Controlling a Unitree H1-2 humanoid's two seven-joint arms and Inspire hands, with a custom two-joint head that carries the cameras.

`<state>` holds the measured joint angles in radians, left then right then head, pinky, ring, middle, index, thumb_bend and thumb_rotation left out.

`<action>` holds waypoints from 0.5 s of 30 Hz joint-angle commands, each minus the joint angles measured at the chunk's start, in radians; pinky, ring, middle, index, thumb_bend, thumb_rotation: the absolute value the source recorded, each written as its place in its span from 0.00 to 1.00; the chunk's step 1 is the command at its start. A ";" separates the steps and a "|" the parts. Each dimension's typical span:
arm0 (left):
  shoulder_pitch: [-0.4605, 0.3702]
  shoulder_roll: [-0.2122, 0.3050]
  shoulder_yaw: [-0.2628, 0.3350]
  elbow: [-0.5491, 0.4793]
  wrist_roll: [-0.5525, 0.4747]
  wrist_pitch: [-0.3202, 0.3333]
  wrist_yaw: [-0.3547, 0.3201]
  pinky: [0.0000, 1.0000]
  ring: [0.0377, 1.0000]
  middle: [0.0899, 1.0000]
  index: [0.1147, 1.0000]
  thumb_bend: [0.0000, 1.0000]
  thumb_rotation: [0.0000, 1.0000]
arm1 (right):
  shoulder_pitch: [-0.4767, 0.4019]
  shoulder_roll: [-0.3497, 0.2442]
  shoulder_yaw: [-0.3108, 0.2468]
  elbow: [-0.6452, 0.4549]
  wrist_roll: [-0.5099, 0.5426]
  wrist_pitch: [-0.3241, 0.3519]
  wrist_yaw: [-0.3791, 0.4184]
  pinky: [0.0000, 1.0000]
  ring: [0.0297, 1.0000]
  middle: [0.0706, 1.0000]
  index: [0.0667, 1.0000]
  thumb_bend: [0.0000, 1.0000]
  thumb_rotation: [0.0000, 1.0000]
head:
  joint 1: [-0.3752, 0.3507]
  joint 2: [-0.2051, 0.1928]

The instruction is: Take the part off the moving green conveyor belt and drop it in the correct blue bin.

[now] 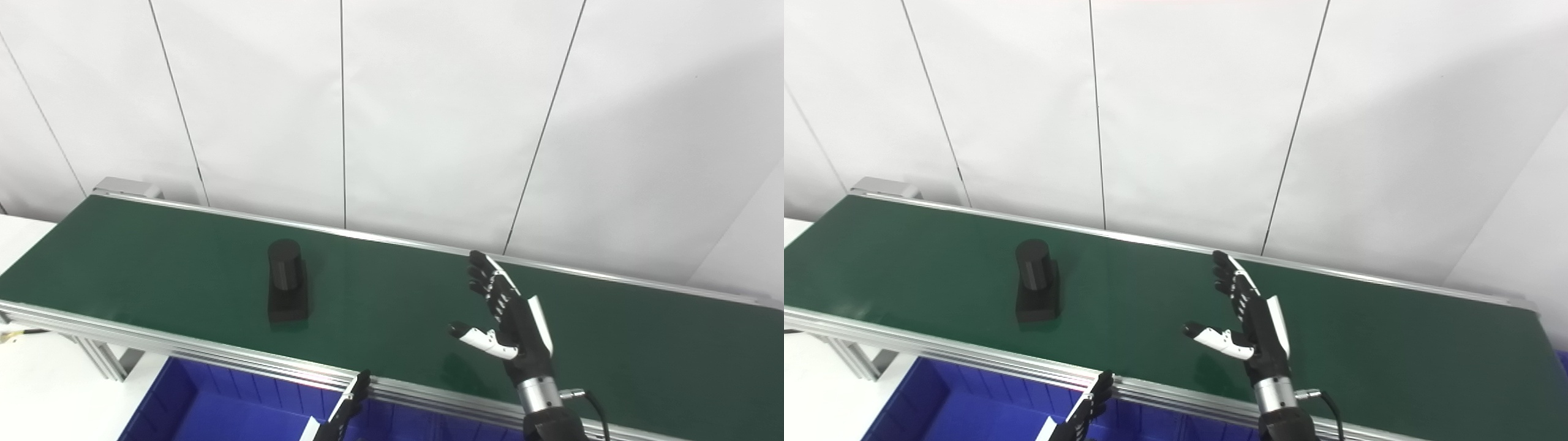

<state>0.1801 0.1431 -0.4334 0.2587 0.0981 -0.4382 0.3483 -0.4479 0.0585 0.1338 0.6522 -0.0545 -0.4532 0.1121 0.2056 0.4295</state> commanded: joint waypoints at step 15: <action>-0.012 0.027 -0.054 -0.027 0.042 -0.032 0.071 0.80 0.87 0.87 0.83 0.84 0.86 | -0.220 0.059 0.091 0.235 -0.069 -0.017 -0.110 0.86 0.89 0.90 0.88 1.00 0.34 | 0.018 -0.005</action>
<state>0.1801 0.1628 -0.4830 0.2583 0.1225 -0.4382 0.4006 -0.6111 0.0896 0.2190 0.8907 -0.1166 -0.4522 0.0208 0.2240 0.4234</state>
